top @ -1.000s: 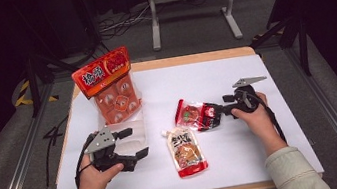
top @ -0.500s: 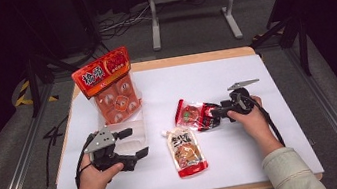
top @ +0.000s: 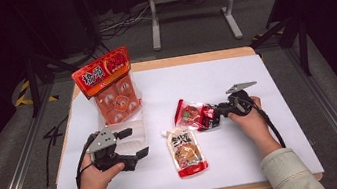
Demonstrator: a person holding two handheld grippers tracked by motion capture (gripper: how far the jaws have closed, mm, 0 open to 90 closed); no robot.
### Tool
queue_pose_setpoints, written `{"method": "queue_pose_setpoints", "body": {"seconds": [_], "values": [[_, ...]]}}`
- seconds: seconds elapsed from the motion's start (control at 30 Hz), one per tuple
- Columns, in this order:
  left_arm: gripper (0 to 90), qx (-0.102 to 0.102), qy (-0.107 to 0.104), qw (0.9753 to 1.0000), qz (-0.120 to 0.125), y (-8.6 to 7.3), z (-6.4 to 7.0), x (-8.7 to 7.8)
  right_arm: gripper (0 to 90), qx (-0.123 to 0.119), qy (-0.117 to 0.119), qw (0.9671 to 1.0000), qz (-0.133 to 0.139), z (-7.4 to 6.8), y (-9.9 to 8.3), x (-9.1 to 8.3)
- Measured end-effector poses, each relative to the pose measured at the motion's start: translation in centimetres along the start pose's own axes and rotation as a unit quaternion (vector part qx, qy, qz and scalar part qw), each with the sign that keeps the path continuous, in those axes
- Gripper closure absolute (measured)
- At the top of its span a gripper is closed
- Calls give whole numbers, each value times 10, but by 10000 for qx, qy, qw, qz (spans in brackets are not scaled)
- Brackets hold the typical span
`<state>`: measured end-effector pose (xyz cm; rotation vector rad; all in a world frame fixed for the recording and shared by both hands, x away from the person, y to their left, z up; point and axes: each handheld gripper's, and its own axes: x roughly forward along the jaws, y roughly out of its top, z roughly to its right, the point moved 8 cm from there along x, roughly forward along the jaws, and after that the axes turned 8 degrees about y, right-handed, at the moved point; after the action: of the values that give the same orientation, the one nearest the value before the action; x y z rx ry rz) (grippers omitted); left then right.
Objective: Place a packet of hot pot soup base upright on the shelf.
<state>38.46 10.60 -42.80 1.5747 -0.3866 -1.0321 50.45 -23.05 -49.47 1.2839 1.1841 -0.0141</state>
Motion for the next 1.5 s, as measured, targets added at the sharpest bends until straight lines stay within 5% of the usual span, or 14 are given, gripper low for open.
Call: {"method": "queue_pose_setpoints", "body": {"seconds": [0.3, 0.83, 1.1, 1.5], "values": [[130, -7, -12, 10000, -25, -1, 1, 1, 879, 57, 221, 9997, -102, -5, -2, -1], [131, -37, 10, 10000, -4, 0, 0, 3, 900, -363, 386, 9982, 298, -25, 23, -28], [132, 5, 9, 10000, -5, 3, 2, 6, 900, -929, 478, 9933, 486, -52, 46, -47], [131, 47, 16, 10000, 30, 8, 4, 10, 900, -1445, 722, 9842, 720, -85, 68, -70]]}}
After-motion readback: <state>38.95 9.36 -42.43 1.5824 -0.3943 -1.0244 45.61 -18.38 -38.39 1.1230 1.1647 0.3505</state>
